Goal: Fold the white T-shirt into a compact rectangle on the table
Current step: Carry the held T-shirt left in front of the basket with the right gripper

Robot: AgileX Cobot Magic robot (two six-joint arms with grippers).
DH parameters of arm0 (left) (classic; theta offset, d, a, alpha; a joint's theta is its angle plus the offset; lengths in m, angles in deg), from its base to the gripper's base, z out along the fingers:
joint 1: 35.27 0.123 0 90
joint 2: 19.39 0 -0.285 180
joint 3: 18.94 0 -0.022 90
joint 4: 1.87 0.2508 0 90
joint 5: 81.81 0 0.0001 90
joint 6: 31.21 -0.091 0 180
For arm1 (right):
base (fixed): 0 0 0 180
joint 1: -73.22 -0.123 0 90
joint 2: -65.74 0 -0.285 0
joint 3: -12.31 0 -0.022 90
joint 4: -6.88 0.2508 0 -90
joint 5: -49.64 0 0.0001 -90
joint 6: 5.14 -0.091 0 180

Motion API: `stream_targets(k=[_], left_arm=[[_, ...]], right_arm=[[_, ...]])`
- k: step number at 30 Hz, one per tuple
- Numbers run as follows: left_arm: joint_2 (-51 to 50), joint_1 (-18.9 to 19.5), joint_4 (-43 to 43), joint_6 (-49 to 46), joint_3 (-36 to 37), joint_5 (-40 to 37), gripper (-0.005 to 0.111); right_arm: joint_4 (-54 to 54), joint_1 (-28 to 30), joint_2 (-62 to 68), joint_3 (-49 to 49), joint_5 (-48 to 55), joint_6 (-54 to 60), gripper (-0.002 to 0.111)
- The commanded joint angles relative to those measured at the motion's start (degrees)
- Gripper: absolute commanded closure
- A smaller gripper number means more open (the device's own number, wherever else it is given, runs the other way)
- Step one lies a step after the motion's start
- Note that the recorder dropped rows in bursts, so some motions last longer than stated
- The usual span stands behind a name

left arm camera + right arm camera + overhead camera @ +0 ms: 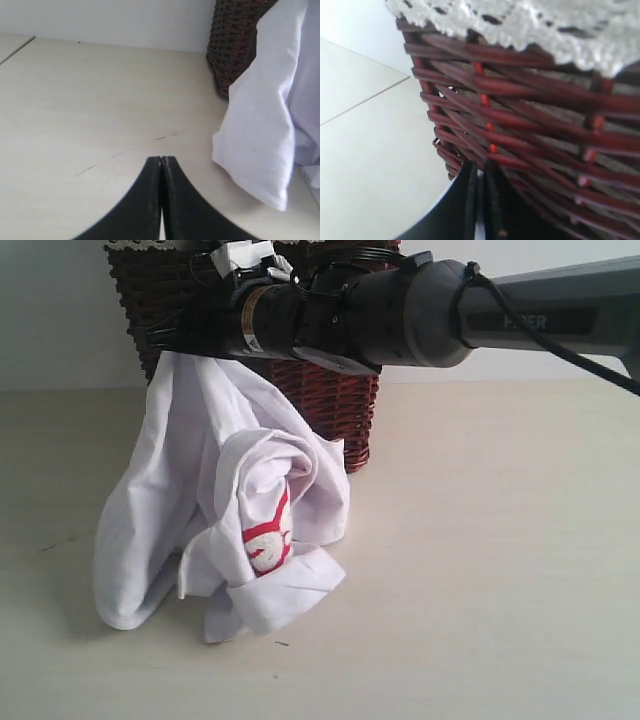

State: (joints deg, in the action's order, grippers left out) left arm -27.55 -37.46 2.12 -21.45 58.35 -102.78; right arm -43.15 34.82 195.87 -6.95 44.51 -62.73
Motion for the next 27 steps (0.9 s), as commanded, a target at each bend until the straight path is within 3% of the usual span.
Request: stream_targets(k=[1, 9, 20, 24, 27], left_arm=[[0.37, 0.23, 0.11, -0.12, -0.07, 0.58, 0.107], [0.37, 0.23, 0.11, -0.12, -0.07, 0.58, 0.107], [0.37, 0.23, 0.11, -0.12, -0.07, 0.58, 0.107], [0.37, 0.23, 0.11, -0.12, -0.07, 0.58, 0.107], [0.37, 0.23, 0.11, -0.12, -0.07, 0.58, 0.107]], right_arm=[[0.38, 0.41, -0.32, -1.03, 0.90, 0.57, 0.108], [-0.74, -0.14, -3.05, 1.81, 0.93, -0.40, 0.108], [-4.01, -0.92, -16.05, 18.93, -4.34, -1.07, 0.108], [-6.84, -0.92, -23.48, 24.54, -11.85, -7.10, 0.108], [-18.57, -0.92, -28.68, 26.72, -20.38, -20.45, 0.108]])
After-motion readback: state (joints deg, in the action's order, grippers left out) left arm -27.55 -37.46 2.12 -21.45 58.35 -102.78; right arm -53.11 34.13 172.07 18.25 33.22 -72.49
